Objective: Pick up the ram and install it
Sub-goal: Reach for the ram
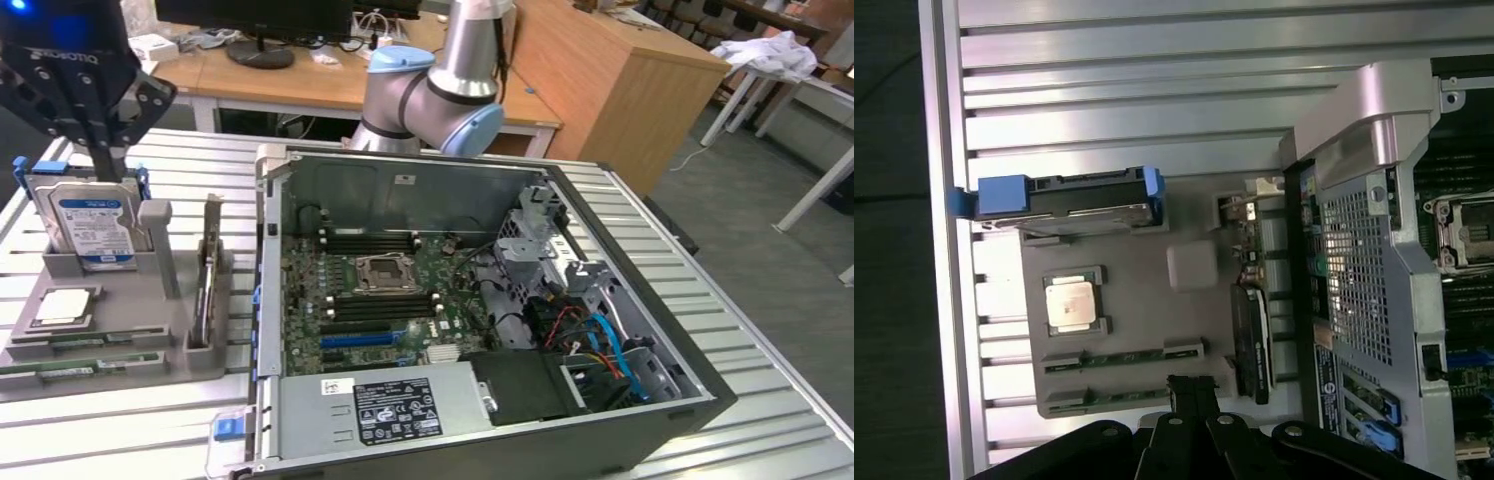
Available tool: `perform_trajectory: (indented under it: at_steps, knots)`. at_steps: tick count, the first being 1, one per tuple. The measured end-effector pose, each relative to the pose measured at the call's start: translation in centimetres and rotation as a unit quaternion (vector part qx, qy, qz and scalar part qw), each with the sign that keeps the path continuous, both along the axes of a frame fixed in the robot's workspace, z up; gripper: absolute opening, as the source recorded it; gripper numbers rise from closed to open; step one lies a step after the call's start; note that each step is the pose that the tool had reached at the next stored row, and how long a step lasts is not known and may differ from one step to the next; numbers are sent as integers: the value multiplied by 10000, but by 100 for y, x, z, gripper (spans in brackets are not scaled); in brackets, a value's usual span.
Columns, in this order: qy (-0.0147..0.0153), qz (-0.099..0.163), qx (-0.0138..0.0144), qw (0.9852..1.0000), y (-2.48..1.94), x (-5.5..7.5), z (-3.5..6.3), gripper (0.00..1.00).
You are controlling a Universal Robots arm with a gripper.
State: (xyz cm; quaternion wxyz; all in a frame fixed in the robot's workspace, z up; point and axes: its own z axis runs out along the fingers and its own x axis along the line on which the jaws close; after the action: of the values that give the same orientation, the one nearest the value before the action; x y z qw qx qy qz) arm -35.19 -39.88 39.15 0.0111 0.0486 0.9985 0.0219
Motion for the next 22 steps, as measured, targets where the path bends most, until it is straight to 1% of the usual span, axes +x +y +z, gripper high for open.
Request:
perform_trajectory:
  at_steps: [17,22]
  knots:
    - [14,-13,0,10000,0,-320,-5,11]
    - [16,-14,0,10000,0,-378,-5,11]
